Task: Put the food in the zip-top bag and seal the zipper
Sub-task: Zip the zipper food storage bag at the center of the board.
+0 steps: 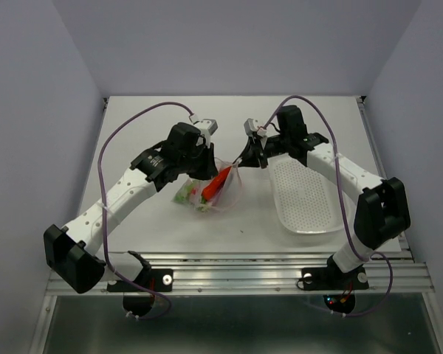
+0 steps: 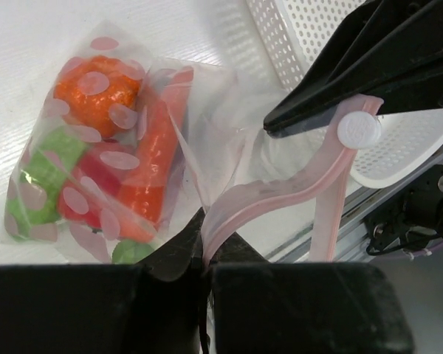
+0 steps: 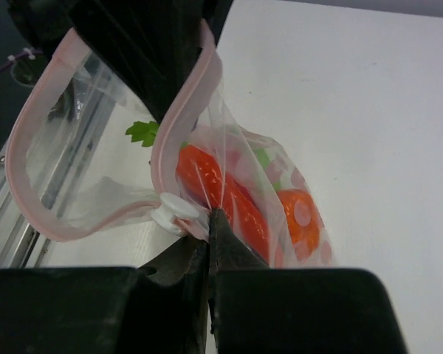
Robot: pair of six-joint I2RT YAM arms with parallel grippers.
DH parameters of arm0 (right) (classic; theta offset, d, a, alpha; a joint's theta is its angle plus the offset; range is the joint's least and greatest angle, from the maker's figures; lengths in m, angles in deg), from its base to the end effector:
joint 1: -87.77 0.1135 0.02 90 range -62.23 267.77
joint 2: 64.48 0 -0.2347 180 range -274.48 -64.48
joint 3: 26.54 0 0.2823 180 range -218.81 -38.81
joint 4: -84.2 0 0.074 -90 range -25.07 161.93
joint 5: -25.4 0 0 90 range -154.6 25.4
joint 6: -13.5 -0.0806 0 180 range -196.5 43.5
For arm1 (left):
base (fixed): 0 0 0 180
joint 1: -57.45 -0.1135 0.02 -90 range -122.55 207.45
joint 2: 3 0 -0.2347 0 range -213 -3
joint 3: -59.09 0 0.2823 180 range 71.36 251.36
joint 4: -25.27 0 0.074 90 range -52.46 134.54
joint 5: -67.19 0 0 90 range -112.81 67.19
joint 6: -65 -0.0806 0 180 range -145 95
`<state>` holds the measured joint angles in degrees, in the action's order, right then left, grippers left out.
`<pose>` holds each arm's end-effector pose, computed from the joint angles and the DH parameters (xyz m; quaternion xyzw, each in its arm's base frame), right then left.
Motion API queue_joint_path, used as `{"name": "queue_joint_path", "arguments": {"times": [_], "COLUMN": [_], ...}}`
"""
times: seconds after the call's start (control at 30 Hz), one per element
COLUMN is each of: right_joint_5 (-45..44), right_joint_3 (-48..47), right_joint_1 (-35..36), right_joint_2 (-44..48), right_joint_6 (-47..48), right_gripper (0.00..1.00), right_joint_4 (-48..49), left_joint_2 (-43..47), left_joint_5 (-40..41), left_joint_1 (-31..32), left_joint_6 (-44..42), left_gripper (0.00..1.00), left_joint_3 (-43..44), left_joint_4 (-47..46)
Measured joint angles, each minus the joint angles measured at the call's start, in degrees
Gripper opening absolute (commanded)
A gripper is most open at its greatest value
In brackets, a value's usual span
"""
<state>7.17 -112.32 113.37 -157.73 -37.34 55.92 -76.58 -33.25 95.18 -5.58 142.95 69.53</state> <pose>0.3220 0.2392 0.2532 -0.6119 0.4658 0.4744 0.4284 0.2746 -0.2309 0.3033 0.1821 0.8612 -0.2942 0.3723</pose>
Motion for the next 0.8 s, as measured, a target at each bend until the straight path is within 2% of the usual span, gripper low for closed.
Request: {"name": "queue_joint_path", "arguments": {"times": [0.03, 0.07, 0.13, 0.17, 0.27, 0.3, 0.37, 0.5, 0.53, 0.8], "right_joint_5": [-1.70, -2.91, -5.99, -7.63, -13.68, -15.34, -17.88, -21.44, -22.69, -24.74], "right_joint_3": [-0.48, -0.74, -1.55, -1.92, -4.98, -6.27, -8.90, -11.96, -13.18, -24.57], "right_joint_1": [0.00, 0.00, 0.00, 0.00, 0.00, 0.00, 0.00, 0.00, 0.00, 0.00], "right_joint_2": [0.00, 0.00, 0.00, 0.00, 0.00, 0.00, 0.11, 0.74, 0.85, 0.85], "right_joint_6": [-0.81, -1.38, -2.71, -3.69, -7.96, -8.74, -10.21, -13.99, -15.82, -21.20], "right_gripper": [0.01, 0.01, 0.01, 0.01, 0.01, 0.01, 0.01, 0.01, 0.01, 0.01], "right_joint_4": [0.04, 0.04, 0.00, -0.04, -0.52, -1.07, -1.95, -4.09, -5.22, -13.57], "left_joint_2": [0.02, 0.13, 0.39, 0.52, 1.25, 1.38, 1.40, 1.38, 1.27, -0.90], "left_joint_5": [0.02, 0.17, 0.39, 0.35, -0.11, -0.57, -1.40, -2.49, -2.67, 0.31], "left_joint_1": [0.00, -0.07, -0.11, -0.13, -0.31, -0.33, -0.33, -0.35, -0.35, -0.35], "left_joint_6": [-0.04, 0.28, -0.31, -0.17, -0.15, -0.17, -0.37, -1.62, -2.01, -4.74], "left_gripper": [0.25, 0.36, 0.40, 0.49, 0.61, 0.71, 0.85, 0.91, 0.98, 0.99], "left_joint_3": [0.00, 0.00, 0.00, 0.00, 0.02, 0.28, 1.38, 5.88, 7.56, 19.23], "left_joint_4": [0.00, 0.02, 0.11, 0.26, 0.92, 1.27, 1.70, 2.38, 2.56, 3.78]}}
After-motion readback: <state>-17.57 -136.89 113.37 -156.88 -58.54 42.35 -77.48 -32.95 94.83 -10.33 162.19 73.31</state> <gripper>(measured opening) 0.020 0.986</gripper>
